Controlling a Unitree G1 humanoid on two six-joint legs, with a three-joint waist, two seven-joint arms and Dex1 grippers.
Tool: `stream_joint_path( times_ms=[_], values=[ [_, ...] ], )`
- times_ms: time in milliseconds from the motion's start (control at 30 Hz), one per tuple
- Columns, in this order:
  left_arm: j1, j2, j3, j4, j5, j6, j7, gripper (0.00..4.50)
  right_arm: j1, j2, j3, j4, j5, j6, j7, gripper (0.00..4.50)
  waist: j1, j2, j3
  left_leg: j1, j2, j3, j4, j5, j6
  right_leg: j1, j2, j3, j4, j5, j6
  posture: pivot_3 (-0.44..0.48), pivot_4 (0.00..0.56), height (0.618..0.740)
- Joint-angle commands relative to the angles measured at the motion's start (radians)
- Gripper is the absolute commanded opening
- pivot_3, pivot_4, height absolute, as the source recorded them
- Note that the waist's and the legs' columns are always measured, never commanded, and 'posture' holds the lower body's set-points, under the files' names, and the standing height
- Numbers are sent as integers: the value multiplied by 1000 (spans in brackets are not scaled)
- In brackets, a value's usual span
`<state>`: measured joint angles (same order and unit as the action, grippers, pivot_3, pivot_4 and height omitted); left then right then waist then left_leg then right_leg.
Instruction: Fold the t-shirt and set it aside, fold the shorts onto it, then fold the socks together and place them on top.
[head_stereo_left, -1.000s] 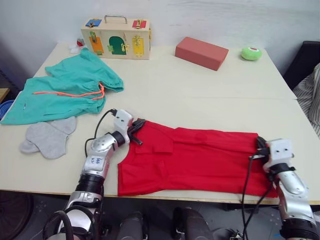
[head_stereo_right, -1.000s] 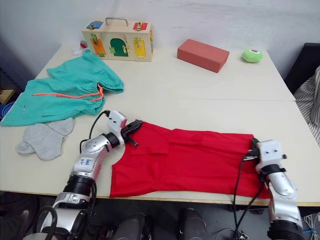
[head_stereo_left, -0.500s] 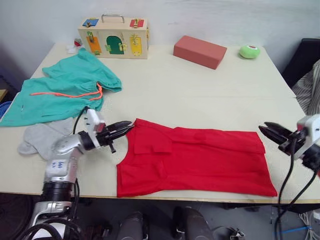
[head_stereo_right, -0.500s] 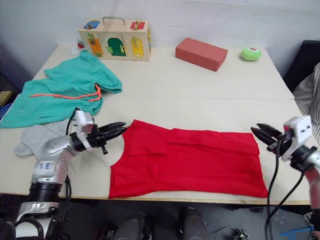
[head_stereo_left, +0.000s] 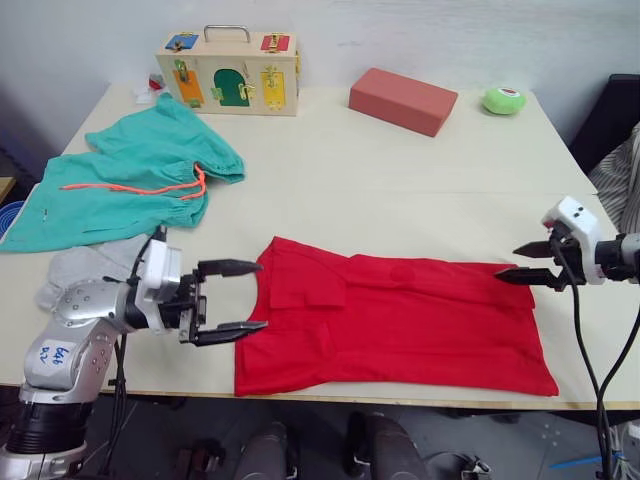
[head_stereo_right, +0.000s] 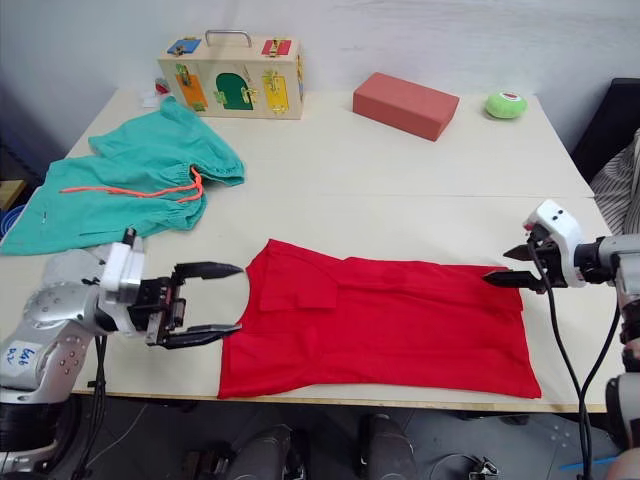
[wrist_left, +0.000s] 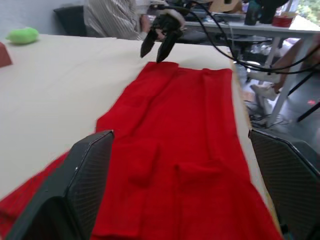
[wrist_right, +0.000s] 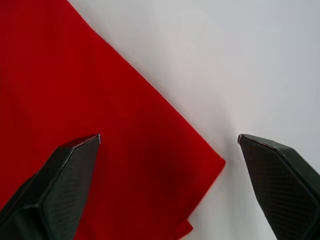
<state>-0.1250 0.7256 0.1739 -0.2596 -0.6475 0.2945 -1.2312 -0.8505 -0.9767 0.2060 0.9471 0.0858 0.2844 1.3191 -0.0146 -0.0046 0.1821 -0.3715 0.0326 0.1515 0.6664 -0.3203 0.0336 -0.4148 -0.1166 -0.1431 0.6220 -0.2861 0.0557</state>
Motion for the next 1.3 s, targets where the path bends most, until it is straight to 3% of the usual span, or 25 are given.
stream_joint_path(
  times_ms=[33, 200, 367, 500, 867, 1067, 1267, 1300],
  values=[
    [17, -8, 13, -60, -21, 2, 29, 4483, -87, 12, 30, 127, -84, -38, 64, 4500, -6, 1, 0, 0, 0, 0, 0, 0, 0, 0, 0, 0, 0, 0, 0, 0, 150, 740],
    [38, -22, 20, -78, -25, -5, 41, 4500, -141, 26, 53, 217, -165, -96, 113, 3297, -13, 1, 0, 1, 0, -1, 1, 0, 0, 0, 0, 0, 1, 0, 0, 0, 150, 740],
    [48, -33, 30, -73, -22, -7, 69, 4500, -169, 36, 43, 249, -198, -148, 112, 1524, -14, 1, 0, 1, 1, -1, 1, 0, -1, 0, 0, 0, 1, 0, 0, 0, 150, 740],
    [42, -60, 34, -53, -3, -29, 111, 4500, -203, 52, 8, 266, -205, -245, 22, 114, -15, 1, 1, 1, 1, -1, 1, 0, -1, 0, 0, 1, 1, 0, 0, 0, 150, 740],
    [4, -151, 58, 12, 44, -120, 246, 4500, -284, 126, -30, 356, -287, -424, -462, 49, -16, 3, 1, 1, 0, 1, 1, 1, -2, 0, 1, 1, 2, 0, 0, 0, 150, 740],
    [14, -171, 42, 14, 64, -137, 276, 4500, -283, 161, -35, 367, -301, -436, -391, 49, -15, 3, 2, 1, 0, 1, 1, 1, -2, 0, 1, 2, 3, 0, 0, 0, 150, 740],
    [-5, -173, 32, 37, 68, -135, 281, 4500, -285, 118, -71, 370, -276, -346, -309, 49, -14, 4, 2, 1, 1, 1, 1, 1, -2, 0, 1, 2, 3, 0, 0, 0, 150, 740],
    [-10, -170, 26, 42, 64, -128, 273, 4500, -291, 107, -75, 371, -271, -299, -267, 217, -14, 4, 2, 1, 1, 1, 1, 1, -2, 0, 1, 2, 3, 0, 0, 0, 150, 740]
  ],
)
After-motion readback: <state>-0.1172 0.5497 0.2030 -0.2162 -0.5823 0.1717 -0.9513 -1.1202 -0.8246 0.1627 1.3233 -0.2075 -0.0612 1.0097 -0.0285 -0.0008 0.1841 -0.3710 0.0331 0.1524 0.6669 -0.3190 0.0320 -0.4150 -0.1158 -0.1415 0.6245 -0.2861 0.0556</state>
